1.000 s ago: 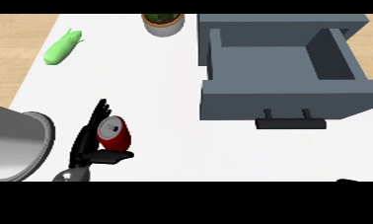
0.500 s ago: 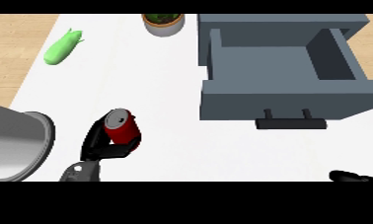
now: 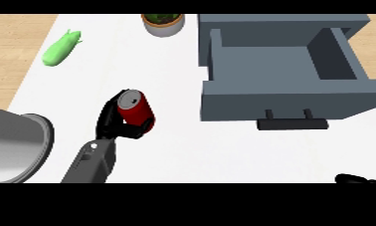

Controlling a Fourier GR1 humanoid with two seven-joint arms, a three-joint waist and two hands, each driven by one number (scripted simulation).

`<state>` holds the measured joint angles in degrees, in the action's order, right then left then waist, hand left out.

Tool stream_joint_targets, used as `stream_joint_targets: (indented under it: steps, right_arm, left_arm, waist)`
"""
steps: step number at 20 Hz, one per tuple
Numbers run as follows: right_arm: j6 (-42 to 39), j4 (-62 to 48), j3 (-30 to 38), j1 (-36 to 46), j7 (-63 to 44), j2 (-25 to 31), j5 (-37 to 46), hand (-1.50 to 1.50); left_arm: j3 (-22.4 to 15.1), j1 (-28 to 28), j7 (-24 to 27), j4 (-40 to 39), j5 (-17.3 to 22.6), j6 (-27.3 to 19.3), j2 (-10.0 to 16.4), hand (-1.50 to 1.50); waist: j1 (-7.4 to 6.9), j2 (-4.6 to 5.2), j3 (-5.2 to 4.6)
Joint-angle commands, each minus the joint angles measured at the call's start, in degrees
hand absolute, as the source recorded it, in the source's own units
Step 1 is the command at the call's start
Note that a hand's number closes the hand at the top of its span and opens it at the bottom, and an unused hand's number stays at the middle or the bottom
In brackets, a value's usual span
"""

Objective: Pick up the can, place it into the drawer and close the drawer

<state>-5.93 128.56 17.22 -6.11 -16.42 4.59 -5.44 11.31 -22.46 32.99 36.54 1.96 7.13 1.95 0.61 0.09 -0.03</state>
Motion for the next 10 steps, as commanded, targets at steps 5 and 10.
stream_joint_targets:
  steps: [5,10]
  right_arm:
    - [-0.1,-0.6,0.9,0.9,0.1,0.7,0.3,-1.50]
    - [-0.7,2.4,2.3,-0.6,-1.6,1.6,-0.9,-1.50]
  left_arm:
    - [3.4,-11.1,-2.3,-5.1,3.3,-4.6,0.4,1.50]
    - [-0.7,-16.8,-10.8,-0.2,3.4,-9.6,-1.8,1.50]
  waist:
    - [-0.18,-0.02,0.02]
    - [-0.10,-0.19,0.04]
